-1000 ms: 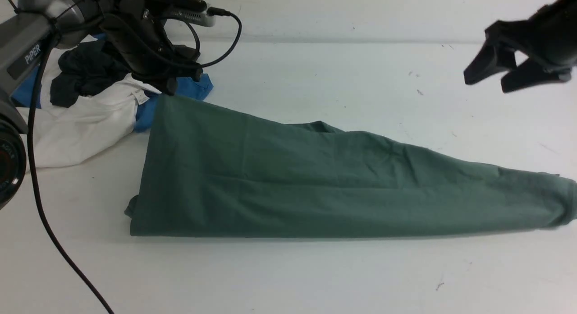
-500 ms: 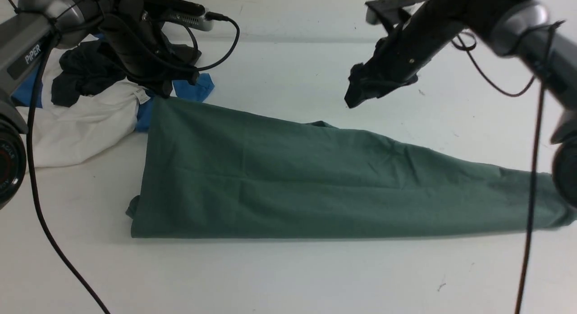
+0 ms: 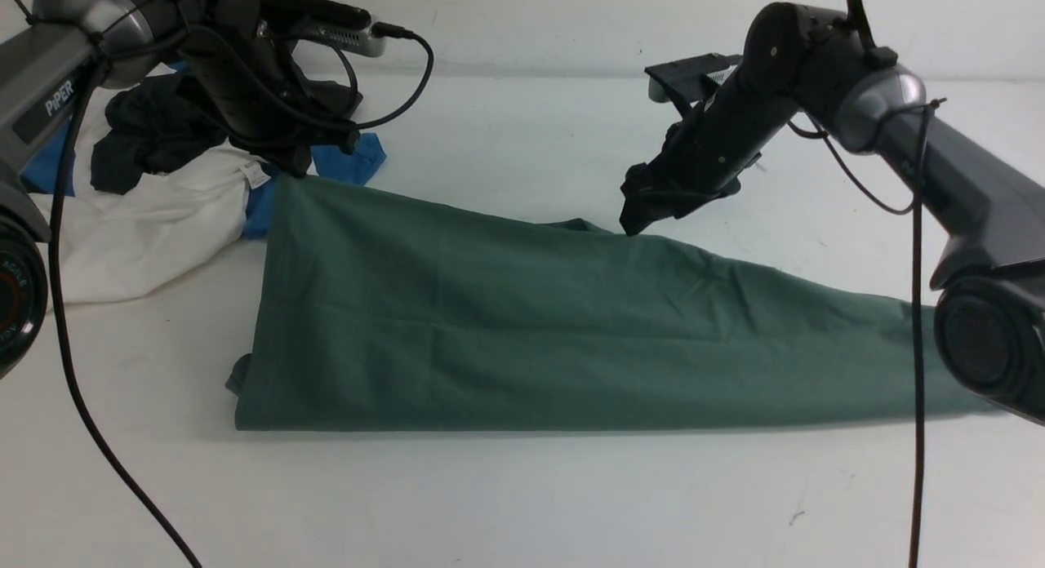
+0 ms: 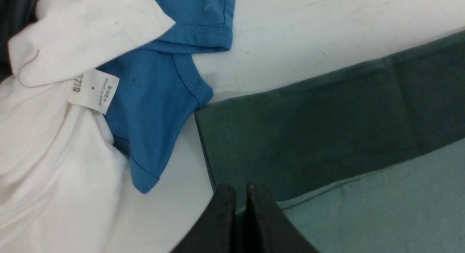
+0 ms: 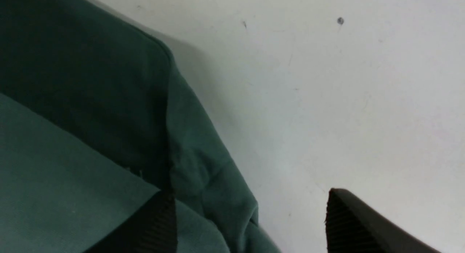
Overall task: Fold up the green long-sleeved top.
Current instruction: Use both arms to drag the lower edge of the fabric forward and fold it over the upper edge
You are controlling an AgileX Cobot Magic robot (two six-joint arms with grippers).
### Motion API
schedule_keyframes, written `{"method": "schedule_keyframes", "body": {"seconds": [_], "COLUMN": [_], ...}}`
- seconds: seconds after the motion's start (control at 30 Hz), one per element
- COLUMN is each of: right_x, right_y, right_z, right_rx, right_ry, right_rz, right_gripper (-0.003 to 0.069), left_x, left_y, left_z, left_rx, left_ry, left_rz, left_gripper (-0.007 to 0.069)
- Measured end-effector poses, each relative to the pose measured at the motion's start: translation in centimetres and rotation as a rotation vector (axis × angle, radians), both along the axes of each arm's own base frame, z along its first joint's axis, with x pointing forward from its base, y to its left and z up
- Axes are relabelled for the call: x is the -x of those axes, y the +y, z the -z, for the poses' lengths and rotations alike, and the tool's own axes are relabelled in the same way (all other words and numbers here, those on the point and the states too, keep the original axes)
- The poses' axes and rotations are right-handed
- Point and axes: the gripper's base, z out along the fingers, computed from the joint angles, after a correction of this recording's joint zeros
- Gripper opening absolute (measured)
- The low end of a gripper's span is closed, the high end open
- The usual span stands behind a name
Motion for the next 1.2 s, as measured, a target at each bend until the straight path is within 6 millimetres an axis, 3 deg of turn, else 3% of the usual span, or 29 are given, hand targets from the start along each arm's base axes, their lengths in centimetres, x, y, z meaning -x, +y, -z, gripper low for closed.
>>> {"method": "schedule_keyframes", "body": {"seconds": [0.23,0.5,0.63,0.73,0.83,0.87,0.9,0.97,1.0,1.1,1.13,1.17,1.2], "right_x": [0.9,1.7,1.5,1.4,1.4,1.4,1.4,1.2,1.2,1.1,1.1,1.3,1.4], "right_y": [-0.2,-0.5,-0.5,-0.4,-0.2,-0.2,0.2,0.4,0.4,0.8,0.8,0.8,0.8], "right_z": [0.1,-0.2,0.9,2.0,2.0,1.9,1.4,0.1,0.0,-4.4,-4.7,-7.3,-8.4], "right_rx": [-0.003,0.073,0.096,0.104,0.096,0.094,0.081,0.054,0.050,-0.007,-0.010,-0.036,-0.048], "right_ry": [0.055,0.016,0.017,0.027,0.020,0.015,0.000,-0.030,-0.033,-0.137,-0.145,-0.210,-0.238], "right_rz": [0.031,-0.132,-0.183,-0.211,-0.236,-0.240,-0.253,-0.248,-0.246,-0.213,-0.212,-0.207,-0.206], "right_gripper": [0.0506,0.0506,0.0503,0.0431,0.0223,0.0187,0.0077,0.0019,0.0019,0.0010,0.0010,0.0010,0.0009], "left_x": [0.2,0.1,0.1,0.1,0.1,0.1,0.1,0.2,0.3,1.1,1.2,1.5,1.6], "left_y": [0.1,0.7,0.7,0.6,0.6,0.7,0.8,1.0,1.0,1.4,1.4,1.7,1.8], "left_z": [0.1,0.1,0.1,0.1,0.1,0.1,-0.3,-1.4,-1.6,-5.3,-5.6,-7.2,-7.9], "left_rx": [-0.006,0.032,0.035,0.036,0.038,0.039,0.041,0.040,0.041,0.041,0.042,0.047,0.050], "left_ry": [0.024,0.030,0.031,0.031,0.030,0.029,0.014,-0.008,-0.014,-0.090,-0.098,-0.140,-0.159], "left_rz": [0.002,-0.016,-0.016,-0.016,-0.016,-0.017,-0.019,-0.022,-0.023,-0.026,-0.027,-0.033,-0.037], "left_gripper": [0.0013,0.0013,0.0013,0.0012,0.0009,0.0009,0.0010,0.0010,0.0010,0.0010,0.0010,0.0010,0.0010]}}
